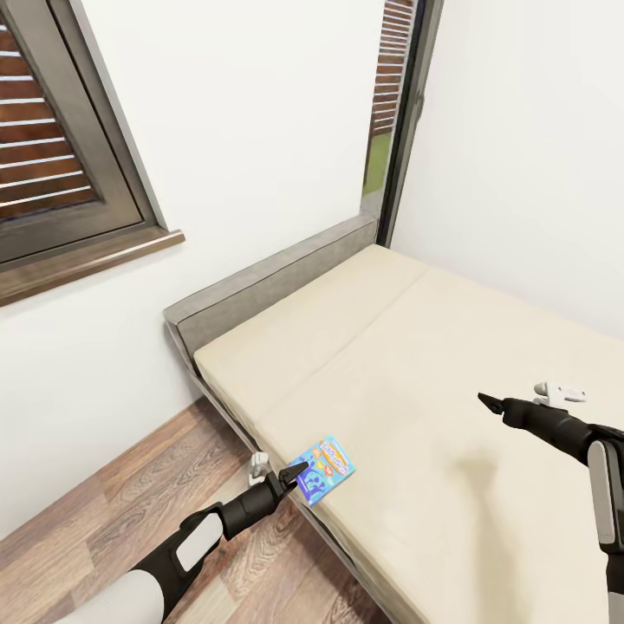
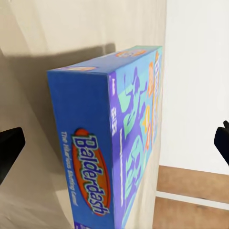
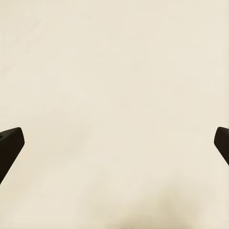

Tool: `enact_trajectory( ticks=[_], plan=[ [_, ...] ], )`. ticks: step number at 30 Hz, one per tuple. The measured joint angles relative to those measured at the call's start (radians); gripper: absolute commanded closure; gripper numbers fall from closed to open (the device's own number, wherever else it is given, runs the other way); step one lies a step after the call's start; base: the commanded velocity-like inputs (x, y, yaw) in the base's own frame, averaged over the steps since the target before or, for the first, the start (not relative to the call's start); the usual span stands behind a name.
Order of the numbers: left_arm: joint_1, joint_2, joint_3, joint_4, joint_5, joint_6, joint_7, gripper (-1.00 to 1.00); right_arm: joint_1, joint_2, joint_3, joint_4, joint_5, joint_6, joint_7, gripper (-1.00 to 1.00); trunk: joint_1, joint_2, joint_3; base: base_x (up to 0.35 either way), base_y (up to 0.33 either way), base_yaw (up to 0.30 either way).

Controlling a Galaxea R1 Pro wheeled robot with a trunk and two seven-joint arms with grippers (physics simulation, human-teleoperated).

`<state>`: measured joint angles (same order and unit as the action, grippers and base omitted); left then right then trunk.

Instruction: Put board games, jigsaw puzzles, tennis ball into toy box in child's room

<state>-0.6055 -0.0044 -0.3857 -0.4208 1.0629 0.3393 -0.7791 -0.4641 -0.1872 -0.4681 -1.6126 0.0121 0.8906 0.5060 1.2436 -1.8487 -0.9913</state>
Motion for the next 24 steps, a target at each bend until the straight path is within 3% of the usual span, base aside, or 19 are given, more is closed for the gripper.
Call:
enact_trajectory(
  ticks=[22, 23, 24],
  plan=[
    [0.002, -0.001, 0.0, 0.0, 0.0, 0.001, 0.0, -1.0, 0.0, 0.001, 0.001, 0.0, 0.0, 0.0, 0.0, -1.0, 0.0, 0.0, 0.0, 0.0, 0.0, 0.0],
    [0.002, -0.001, 0.0, 0.0, 0.0, 0.001, -0.001, 1.0, 0.0, 0.001, 0.0, 0.0, 0.0, 0.0, 0.0, -1.0, 0.0, 0.0, 0.0, 0.0, 0.0, 0.0],
    [0.002, -0.002, -0.001, 0.0, -0.002, 0.001, -0.003, 1.0, 0.0, 0.001, 0.0, 0.0, 0.0, 0.0, 0.0, -1.0, 0.0, 0.0, 0.0, 0.0, 0.0, 0.0]
  ],
)
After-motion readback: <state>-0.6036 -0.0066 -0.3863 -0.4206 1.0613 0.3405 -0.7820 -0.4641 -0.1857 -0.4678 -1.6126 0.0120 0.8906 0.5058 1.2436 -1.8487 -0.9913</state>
